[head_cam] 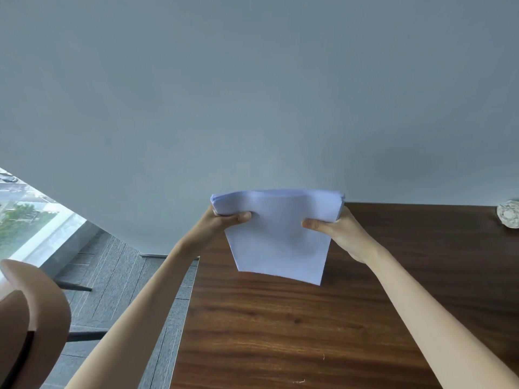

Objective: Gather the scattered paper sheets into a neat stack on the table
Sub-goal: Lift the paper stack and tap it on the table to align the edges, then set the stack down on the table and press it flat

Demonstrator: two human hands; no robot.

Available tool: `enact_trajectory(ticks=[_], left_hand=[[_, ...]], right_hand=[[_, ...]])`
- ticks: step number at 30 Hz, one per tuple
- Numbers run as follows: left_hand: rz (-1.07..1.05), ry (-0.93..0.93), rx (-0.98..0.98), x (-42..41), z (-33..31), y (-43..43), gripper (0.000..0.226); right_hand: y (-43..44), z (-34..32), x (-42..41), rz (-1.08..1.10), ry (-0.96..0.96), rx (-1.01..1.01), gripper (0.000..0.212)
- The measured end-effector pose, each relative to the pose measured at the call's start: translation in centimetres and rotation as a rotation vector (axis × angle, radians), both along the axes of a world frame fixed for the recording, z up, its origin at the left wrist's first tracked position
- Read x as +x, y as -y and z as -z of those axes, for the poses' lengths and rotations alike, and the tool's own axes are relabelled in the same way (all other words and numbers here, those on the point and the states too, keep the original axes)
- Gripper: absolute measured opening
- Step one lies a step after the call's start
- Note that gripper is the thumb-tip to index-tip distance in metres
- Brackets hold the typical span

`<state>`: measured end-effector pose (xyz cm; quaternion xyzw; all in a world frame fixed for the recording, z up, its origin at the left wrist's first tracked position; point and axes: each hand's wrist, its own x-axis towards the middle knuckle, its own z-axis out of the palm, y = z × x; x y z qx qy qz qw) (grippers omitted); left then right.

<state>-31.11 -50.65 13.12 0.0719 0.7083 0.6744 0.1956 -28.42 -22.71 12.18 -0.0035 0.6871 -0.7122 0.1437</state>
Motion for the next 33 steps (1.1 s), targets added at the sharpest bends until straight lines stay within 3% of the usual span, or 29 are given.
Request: enact_trajectory(ticks=[5, 11, 18, 24, 30, 33], left_hand=[[-0.052, 0.138, 0.043, -2.0, 0.4, 1.0, 0.022], [-0.199, 0.259, 0.013, -3.7, 7.3, 2.1, 0.028], [-0.342, 0.385, -0.131, -6.5, 14.4, 2.3, 0.040], [-0.427, 0.360, -0.356, -8.5, 17.8, 3.4, 0.045], [-0.408, 0.163, -0.827, -9.3, 17.6, 2.4, 0.044], [-0.509, 0.128, -0.869, -8.8, 17.5, 1.9, 0.039]], right_hand=[[1.0, 0.3, -2.3, -0.011, 0.085, -0.001, 0.033], [2.6, 6.0, -3.6, 0.041, 0.305, 0.015, 0.035], [5.0, 12.2, -6.3, 0.275, 0.446, 0.071, 0.028], [6.6, 15.8, -7.3, 0.310, 0.414, 0.459, 0.021], [7.7, 16.2, -6.9, 0.376, 0.257, 0.957, 0.028], [8.0, 16.4, -6.8, 0.405, 0.226, 0.943, 0.029]])
